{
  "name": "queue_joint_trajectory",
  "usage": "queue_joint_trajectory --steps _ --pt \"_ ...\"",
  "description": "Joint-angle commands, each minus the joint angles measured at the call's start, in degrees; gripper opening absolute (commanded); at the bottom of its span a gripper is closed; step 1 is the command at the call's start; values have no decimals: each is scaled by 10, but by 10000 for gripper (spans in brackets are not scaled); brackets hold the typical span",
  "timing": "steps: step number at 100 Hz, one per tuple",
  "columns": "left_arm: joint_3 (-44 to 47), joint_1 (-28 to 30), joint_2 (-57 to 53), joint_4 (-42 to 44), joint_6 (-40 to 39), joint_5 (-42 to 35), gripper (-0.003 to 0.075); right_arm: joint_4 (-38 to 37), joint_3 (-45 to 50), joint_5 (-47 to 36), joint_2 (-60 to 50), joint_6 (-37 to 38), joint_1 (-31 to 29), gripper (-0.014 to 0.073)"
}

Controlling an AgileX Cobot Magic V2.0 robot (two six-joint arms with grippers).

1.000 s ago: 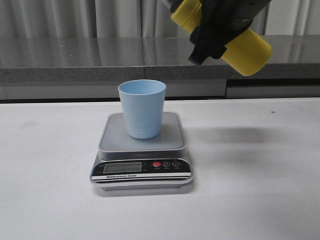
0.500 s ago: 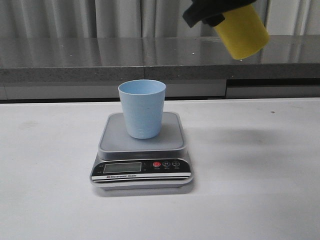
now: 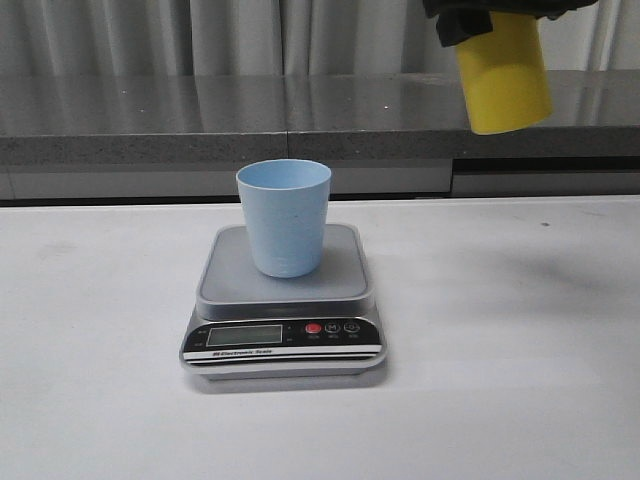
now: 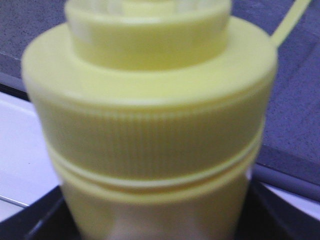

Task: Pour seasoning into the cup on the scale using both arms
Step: 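Rotate the yellow bottle upright with the right gripper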

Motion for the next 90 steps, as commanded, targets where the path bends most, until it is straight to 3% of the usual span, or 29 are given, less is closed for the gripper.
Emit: queue_joint_trajectory --steps 1,21,44,62,76,90 --pt "-14 2 3 -1 -3 -48 -18 73 -13 -82 -28 -92 -30 150" --pt "-14 2 3 -1 -3 -48 -18 250 35 -244 -28 -303 -81 150" --pt "-14 2 3 -1 -3 -48 -18 411 144 -419 -28 -495 -93 150" --pt "-14 2 3 -1 -3 -48 -18 490 218 -480 -19 -528 -93 150" --pt "-14 2 3 -1 -3 -48 -18 511 244 -538 5 -541 -93 150" --pt "-14 2 3 -1 -3 -48 -18 509 245 -543 29 -541 -90 150"
